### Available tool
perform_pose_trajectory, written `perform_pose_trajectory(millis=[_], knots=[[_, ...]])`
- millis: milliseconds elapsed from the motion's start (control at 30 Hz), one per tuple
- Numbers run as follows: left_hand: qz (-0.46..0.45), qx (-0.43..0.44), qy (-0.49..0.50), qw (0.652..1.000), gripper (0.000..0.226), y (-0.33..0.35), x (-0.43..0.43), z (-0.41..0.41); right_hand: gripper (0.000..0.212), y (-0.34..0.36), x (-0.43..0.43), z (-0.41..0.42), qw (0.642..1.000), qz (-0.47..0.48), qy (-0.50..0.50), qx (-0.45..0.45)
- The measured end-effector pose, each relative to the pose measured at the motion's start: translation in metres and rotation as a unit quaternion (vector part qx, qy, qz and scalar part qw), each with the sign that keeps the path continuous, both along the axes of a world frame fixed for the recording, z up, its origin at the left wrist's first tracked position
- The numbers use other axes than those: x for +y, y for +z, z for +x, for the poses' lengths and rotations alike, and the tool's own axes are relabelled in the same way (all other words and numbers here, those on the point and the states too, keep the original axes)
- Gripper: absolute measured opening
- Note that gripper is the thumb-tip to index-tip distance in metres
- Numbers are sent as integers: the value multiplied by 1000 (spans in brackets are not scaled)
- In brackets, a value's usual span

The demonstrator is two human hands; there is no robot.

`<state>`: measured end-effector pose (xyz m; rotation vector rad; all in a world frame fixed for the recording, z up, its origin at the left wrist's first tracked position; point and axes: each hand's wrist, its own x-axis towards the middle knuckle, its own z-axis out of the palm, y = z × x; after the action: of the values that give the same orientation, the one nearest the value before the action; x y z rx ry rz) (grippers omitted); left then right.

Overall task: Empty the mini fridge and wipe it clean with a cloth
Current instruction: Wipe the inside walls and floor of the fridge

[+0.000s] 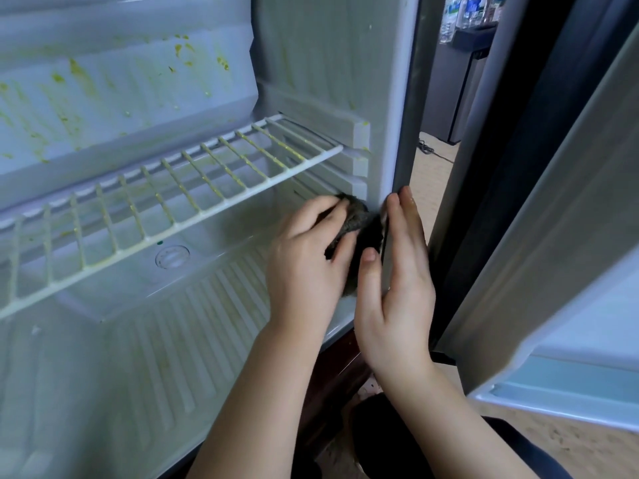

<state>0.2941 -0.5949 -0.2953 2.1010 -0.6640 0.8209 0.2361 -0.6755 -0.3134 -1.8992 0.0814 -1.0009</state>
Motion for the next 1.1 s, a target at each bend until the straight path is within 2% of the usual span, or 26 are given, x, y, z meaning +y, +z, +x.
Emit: perform_pose_trajectory(millis=[367,433,600,767,867,967,1100], knots=[[100,-50,-70,991,34,4,16,0,52,0,3,1,1000,3,-15,-5],[114,-34,-67,991,32,1,25,4,51,0,3,0,1000,-3,-21,-6],[28,58,25,998,23,-6,49,28,49,0,2,-1,1000,-9,-24,-8],[-23,94,-18,995,24,-7,14,22,51,-2,1,1,1000,-17,-22,-12],[-45,81,-20,995,27,-11,6,16,52,-1,1,1,1000,-12,-22,-9],[-17,67,-65,995,25,-8,8,4,53,0,2,1,1000,-10,-21,-9],[82,50,-124,988,26,-9,-7,-20,60,0,2,1,1000,-4,-19,-13]])
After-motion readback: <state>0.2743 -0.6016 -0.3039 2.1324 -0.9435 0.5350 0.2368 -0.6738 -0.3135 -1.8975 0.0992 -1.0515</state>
